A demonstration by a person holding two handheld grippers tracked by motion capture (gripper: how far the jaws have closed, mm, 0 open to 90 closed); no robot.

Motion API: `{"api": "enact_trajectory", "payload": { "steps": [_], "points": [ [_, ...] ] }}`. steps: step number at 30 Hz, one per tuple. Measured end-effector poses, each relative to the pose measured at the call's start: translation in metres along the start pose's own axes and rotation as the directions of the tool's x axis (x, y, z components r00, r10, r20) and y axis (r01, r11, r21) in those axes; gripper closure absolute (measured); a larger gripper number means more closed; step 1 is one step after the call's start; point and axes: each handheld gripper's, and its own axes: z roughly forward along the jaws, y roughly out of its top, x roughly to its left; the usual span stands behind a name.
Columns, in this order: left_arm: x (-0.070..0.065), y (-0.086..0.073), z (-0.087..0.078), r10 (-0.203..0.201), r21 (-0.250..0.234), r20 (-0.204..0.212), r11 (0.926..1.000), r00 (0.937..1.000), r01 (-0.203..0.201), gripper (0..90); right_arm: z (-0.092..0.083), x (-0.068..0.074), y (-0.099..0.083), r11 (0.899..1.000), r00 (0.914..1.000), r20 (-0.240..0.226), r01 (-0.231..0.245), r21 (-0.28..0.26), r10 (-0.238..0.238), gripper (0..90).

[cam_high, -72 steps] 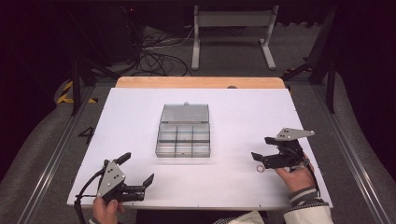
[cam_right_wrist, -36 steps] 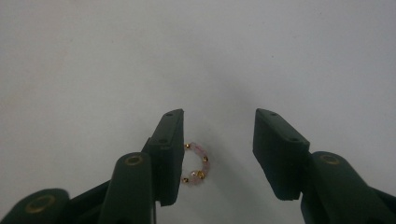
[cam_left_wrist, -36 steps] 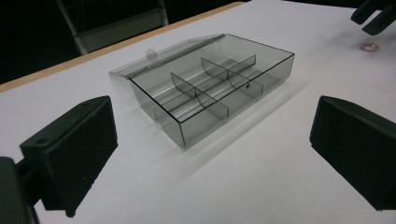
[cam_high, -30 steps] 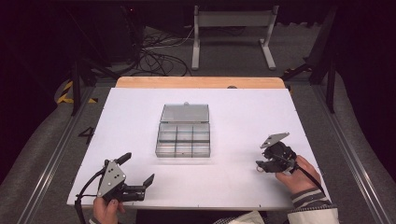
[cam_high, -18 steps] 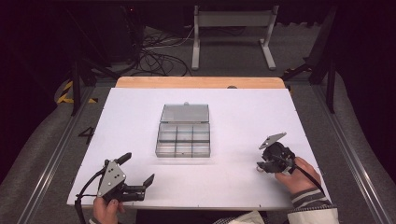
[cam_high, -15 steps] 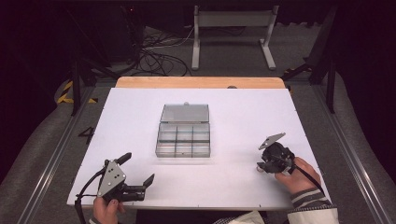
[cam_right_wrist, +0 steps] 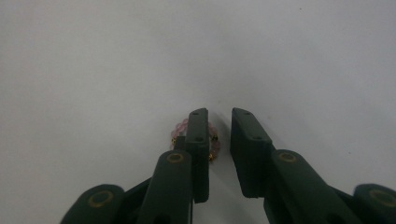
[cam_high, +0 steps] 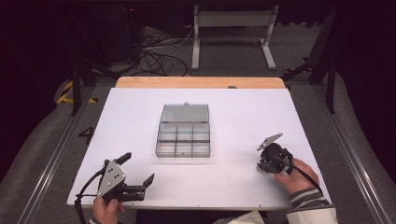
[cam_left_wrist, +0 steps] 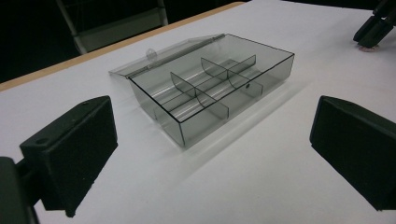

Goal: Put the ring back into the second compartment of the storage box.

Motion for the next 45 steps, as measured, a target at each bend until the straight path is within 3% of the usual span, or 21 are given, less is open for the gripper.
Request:
{"api": "enact_trajectory", "payload": {
  "steps": [3, 17, 31, 45],
  "points": [
    [-0.001, 0.0, 0.0, -0.008, -0.002, 0.003, 1.0, 1.0, 0.008, 1.1, 0.0, 0.0, 0.0, 1.0, 0.9999, -0.015, -0.002, 0.0, 0.002, 83.3],
    [0.0, 0.0, 0.0, -0.002, 0.0, 0.001, 1.0, 1.0, 0.002, 1.1, 0.0, 0.002, 0.0, 1.0, 0.9996, -0.028, 0.0, -0.001, 0.0, 87.3],
    [0.0, 0.0, 0.0, 0.001, -0.001, -0.001, 1.0, 1.0, -0.001, 1.1, -0.017, 0.002, 0.0, 0.993, 0.9999, -0.016, -0.001, -0.114, -0.001, 87.4],
    [0.0, 0.0, 0.0, -0.001, -0.001, 0.0, 1.0, 1.0, 0.001, 1.1, -0.033, 0.0, -0.003, 0.966, 0.9985, -0.041, -0.044, -0.254, 0.034, 87.7]
  ]
}}
